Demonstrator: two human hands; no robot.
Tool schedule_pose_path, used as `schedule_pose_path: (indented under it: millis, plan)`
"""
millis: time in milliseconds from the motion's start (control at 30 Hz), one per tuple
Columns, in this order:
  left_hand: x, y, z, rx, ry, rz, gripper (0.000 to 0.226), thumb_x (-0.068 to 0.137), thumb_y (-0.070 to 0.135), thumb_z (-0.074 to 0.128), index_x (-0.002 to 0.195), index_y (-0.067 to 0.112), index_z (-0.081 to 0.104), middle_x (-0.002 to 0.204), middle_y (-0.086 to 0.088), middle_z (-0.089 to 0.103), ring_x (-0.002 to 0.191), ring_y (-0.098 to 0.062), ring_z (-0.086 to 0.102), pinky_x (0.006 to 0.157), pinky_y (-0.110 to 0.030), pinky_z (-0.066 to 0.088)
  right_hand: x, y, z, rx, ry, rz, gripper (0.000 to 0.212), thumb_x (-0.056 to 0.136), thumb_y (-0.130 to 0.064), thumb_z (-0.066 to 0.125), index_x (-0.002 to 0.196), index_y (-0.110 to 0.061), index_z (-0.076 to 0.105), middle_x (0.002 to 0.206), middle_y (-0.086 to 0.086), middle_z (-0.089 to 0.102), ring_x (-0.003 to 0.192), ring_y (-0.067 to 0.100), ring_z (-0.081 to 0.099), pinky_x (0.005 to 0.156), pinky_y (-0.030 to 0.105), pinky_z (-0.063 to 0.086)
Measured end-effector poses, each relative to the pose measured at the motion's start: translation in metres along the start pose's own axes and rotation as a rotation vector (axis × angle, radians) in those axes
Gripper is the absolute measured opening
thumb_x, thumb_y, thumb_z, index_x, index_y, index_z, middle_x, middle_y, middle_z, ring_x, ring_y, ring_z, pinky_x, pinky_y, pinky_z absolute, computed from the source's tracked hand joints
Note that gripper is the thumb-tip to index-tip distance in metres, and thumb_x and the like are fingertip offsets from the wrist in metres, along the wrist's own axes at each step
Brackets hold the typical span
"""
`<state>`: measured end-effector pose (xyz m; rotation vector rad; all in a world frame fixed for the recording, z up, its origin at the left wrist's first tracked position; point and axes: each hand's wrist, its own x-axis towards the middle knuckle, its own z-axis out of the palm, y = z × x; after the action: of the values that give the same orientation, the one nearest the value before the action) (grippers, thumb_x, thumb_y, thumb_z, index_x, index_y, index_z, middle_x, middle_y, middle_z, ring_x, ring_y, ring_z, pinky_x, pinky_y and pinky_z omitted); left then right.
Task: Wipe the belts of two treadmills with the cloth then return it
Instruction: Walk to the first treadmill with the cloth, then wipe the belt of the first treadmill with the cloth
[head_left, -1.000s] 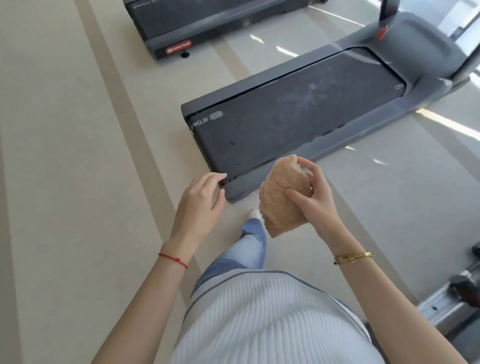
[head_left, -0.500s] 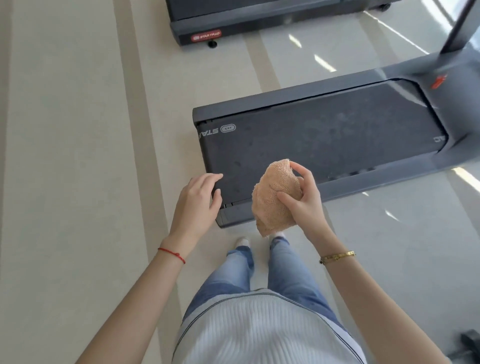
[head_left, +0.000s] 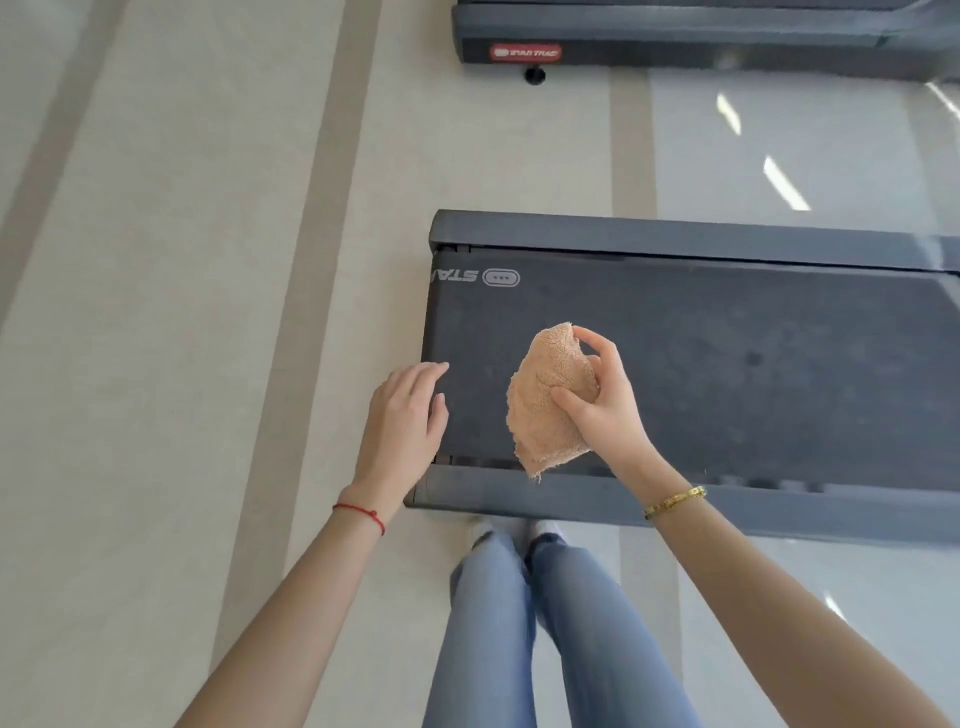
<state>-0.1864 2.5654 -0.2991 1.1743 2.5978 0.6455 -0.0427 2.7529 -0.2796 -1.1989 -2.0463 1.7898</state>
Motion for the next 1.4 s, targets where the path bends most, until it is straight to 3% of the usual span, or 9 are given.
schedule_pose_path:
  millis: [367, 633, 733, 833, 933, 1000, 1100, 1167, 1400]
  plan:
    - [0.083, -0.150, 0.260, 0.044, 0.020, -0.037, 0.035, 0.098, 0.011, 0.050, 0.132, 0.007, 0.057, 0.132, -0.007, 0.060, 0.125, -0.024, 0.053, 0.107, -0.038, 0.042, 0.207, 0.217, 0.091, 0.030, -0.079, -0.111, 0.064, 0.089, -0.003, 0.063, 0.140, -0.034, 0.038, 0.117, 0.002, 0.056, 0.107, 0.014, 0.058, 0.087, 0.034, 0.051]
    - [0.112, -0.247, 0.406, 0.135, 0.084, 0.019, 0.036, 0.099, 0.014, 0.049, 0.134, 0.009, 0.056, 0.136, -0.005, 0.056, 0.128, -0.022, 0.049, 0.106, -0.037, 0.040, 0.308, 0.362, 0.131, -0.013, -0.093, -0.252, 0.065, 0.088, -0.002, 0.063, 0.141, -0.030, 0.038, 0.106, -0.006, 0.056, 0.095, 0.001, 0.058, 0.076, 0.017, 0.046]
    - [0.119, -0.263, 0.433, 0.167, 0.101, 0.023, 0.038, 0.100, 0.017, 0.048, 0.136, 0.009, 0.054, 0.139, -0.005, 0.054, 0.131, -0.021, 0.046, 0.109, -0.036, 0.037, 0.320, 0.399, 0.117, -0.176, -0.024, -0.297, 0.071, 0.089, -0.001, 0.059, 0.148, -0.025, 0.028, 0.122, -0.012, 0.051, 0.106, -0.011, 0.051, 0.084, 0.013, 0.041]
    - [0.125, -0.268, 0.446, 0.187, 0.115, 0.030, 0.040, 0.100, 0.019, 0.047, 0.138, 0.010, 0.052, 0.142, -0.006, 0.052, 0.134, -0.022, 0.045, 0.112, -0.037, 0.035, 0.324, 0.424, 0.105, -0.442, 0.022, -0.306, 0.081, 0.090, -0.007, 0.059, 0.156, -0.017, 0.014, 0.156, 0.010, 0.025, 0.142, 0.025, 0.026, 0.113, 0.035, 0.025]
    - [0.130, -0.271, 0.452, 0.223, 0.116, 0.029, 0.041, 0.101, 0.021, 0.046, 0.141, 0.011, 0.050, 0.146, -0.006, 0.049, 0.137, -0.023, 0.041, 0.115, -0.038, 0.032, 0.319, 0.438, 0.106, -0.888, 0.161, -0.452, 0.068, 0.094, -0.035, 0.058, 0.152, -0.014, 0.029, 0.164, 0.019, 0.002, 0.150, 0.042, 0.005, 0.121, 0.054, 0.006]
    - [0.131, -0.273, 0.454, 0.243, 0.119, 0.018, 0.042, 0.101, 0.022, 0.045, 0.142, 0.011, 0.049, 0.147, -0.006, 0.047, 0.138, -0.024, 0.039, 0.115, -0.038, 0.030, 0.316, 0.440, 0.111, -0.986, 0.079, -0.589, 0.063, 0.098, -0.054, 0.041, 0.152, -0.024, 0.033, 0.166, 0.011, 0.003, 0.152, 0.039, -0.003, 0.122, 0.055, -0.002]
    - [0.133, -0.274, 0.454, 0.264, 0.118, 0.006, 0.043, 0.101, 0.022, 0.047, 0.143, 0.011, 0.048, 0.150, -0.009, 0.045, 0.139, -0.029, 0.038, 0.115, -0.040, 0.028, 0.322, 0.446, 0.121, -1.114, -0.157, -0.617, 0.066, 0.094, -0.070, 0.013, 0.155, -0.045, 0.008, 0.166, -0.008, 0.001, 0.152, 0.034, -0.009, 0.121, 0.055, -0.007]
    - [0.136, -0.276, 0.456, 0.291, 0.105, -0.010, 0.045, 0.102, 0.024, 0.045, 0.146, 0.013, 0.044, 0.153, -0.008, 0.040, 0.142, -0.029, 0.034, 0.116, -0.043, 0.025, 0.332, 0.453, 0.126, -1.176, -0.165, -0.631, 0.064, 0.094, -0.070, 0.011, 0.154, -0.049, -0.003, 0.166, -0.012, -0.002, 0.152, 0.035, -0.010, 0.121, 0.054, -0.009]
    - [0.144, -0.281, 0.464, 0.371, 0.018, -0.072, 0.054, 0.105, 0.033, 0.025, 0.157, 0.025, 0.015, 0.164, 0.003, 0.013, 0.150, -0.025, 0.010, 0.118, -0.053, 0.018, 0.403, 0.415, 0.157, -1.114, -0.097, -0.539, 0.056, 0.104, -0.050, 0.016, 0.158, -0.036, 0.006, 0.166, -0.009, 0.001, 0.152, 0.030, -0.010, 0.122, 0.051, -0.007]
